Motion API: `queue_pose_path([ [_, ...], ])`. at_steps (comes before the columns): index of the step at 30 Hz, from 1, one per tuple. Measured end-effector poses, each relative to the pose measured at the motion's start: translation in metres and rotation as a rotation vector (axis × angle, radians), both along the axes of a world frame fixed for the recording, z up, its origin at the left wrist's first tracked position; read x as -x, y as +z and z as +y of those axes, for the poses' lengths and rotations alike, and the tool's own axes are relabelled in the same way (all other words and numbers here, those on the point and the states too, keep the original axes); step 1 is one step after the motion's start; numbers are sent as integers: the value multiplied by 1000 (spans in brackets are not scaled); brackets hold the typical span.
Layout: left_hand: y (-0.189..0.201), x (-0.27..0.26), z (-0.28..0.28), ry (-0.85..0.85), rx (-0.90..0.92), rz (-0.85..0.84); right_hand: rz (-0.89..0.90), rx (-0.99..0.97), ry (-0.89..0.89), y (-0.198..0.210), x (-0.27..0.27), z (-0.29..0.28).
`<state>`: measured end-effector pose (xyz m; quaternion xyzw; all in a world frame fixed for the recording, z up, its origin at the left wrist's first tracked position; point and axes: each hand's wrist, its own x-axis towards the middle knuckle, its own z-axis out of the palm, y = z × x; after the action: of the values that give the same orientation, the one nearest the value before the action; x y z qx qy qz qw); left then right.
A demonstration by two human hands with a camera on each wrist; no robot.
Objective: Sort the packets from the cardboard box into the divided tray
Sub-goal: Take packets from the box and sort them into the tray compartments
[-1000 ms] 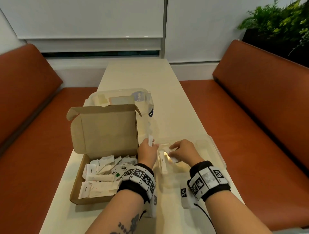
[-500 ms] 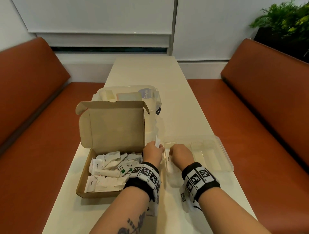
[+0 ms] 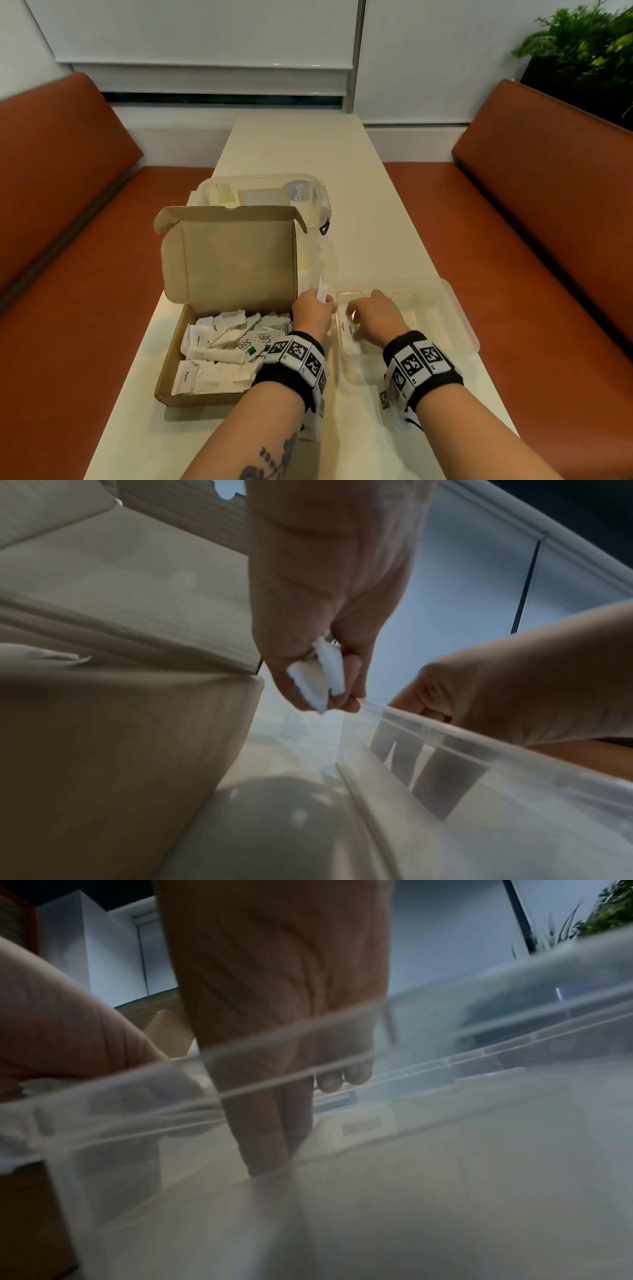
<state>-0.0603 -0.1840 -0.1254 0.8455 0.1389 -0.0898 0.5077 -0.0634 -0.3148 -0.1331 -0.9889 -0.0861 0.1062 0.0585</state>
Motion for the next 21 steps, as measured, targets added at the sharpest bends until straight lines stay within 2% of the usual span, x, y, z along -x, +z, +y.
queue_pose_path([
  [6,-1,0,0,-4,-1,-5,-31,65,38,0,1,0],
  [10,-3,2,0,-13,-2,-13,-50,19,8,0,4,1],
  [15,2,3,-1,113,116,5,-131,-427,-213,14,9,6],
  [18,10,2,-3,201,362,-25,-118,-667,-287,26,11,13],
  [21,25,3,-5,207,596,-82,-9,-919,-342,34,13,17],
])
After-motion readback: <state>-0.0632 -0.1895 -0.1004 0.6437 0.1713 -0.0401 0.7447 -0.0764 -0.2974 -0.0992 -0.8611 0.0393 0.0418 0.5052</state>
